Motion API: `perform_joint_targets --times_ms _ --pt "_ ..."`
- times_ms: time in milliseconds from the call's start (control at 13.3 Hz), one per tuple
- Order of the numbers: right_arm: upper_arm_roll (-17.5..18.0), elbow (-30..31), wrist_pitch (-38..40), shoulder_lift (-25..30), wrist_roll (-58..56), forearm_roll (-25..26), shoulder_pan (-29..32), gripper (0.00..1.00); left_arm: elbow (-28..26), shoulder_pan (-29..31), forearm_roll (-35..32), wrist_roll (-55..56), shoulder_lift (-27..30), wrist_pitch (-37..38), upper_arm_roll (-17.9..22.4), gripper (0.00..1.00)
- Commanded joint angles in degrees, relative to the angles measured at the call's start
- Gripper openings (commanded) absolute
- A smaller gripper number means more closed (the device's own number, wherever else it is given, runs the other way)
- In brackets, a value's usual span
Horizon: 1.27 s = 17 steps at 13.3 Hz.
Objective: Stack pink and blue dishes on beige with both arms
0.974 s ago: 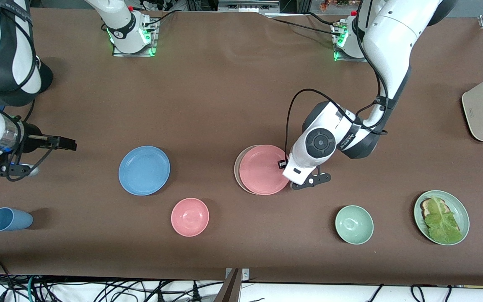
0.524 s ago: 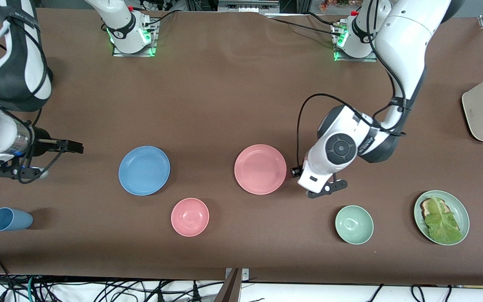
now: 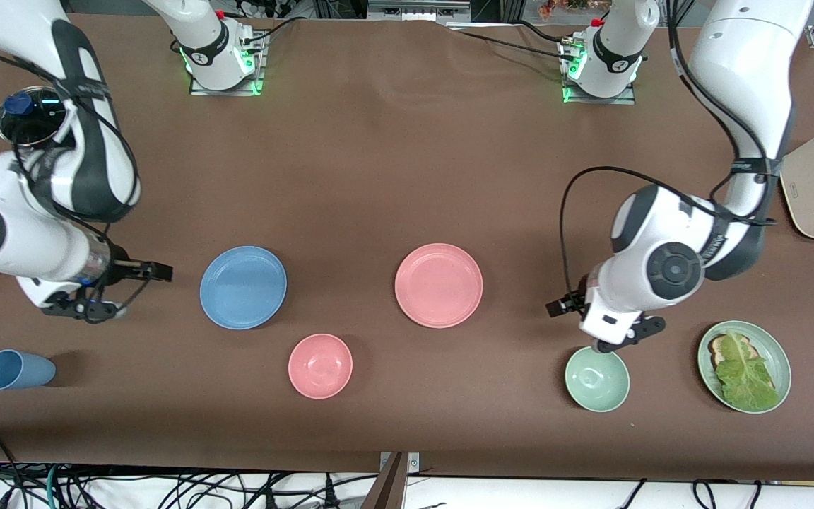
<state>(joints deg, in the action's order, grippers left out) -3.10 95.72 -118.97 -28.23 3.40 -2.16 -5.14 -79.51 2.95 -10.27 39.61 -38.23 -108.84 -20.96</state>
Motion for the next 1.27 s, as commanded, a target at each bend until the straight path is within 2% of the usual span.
perform_joint_targets --times_ms 0,300,375,599,824,899,1049,1199 --pt "0.4 3.5 -6.8 -1.7 0.1 -0.9 -1.4 0.99 -0.6 3.4 -0.7 -6.7 1.8 2.7 -0.7 1.0" --pt "0.4 10.8 -18.7 -3.9 0.1 -0.9 -2.0 0.95 -1.3 8.3 -0.5 -14.2 2.9 4.1 -0.7 1.0" --pt "0.4 11.2 -18.8 -3.9 0.2 -0.9 -2.4 0.93 -2.8 9.0 0.4 -17.5 5.3 4.1 -0.1 1.0" --pt "0.5 12.1 -18.8 -3.9 0.2 -0.9 -2.6 0.69 -8.7 7.6 8.3 -28.7 13.0 3.9 8.5 1.0" --pt "0.5 12.1 -18.4 -4.0 1.9 -1.0 -2.9 0.32 -16.7 2.7 10.4 -37.2 23.4 3.9 17.4 1.0" --pt "0.5 12.1 -18.4 -4.0 2.0 -1.0 -2.9 0.2 -18.7 1.2 10.4 -36.8 26.7 4.0 18.8 1.0" --pt "0.5 12.1 -18.4 -4.0 1.9 -1.0 -3.2 0.03 -21.6 0.0 10.1 -36.1 33.0 4.7 19.7 1.0" --pt "0.5 12.1 -18.3 -4.0 1.8 -1.0 -3.1 0.0 -22.4 0.0 10.1 -36.9 37.7 5.0 19.7 1.0"
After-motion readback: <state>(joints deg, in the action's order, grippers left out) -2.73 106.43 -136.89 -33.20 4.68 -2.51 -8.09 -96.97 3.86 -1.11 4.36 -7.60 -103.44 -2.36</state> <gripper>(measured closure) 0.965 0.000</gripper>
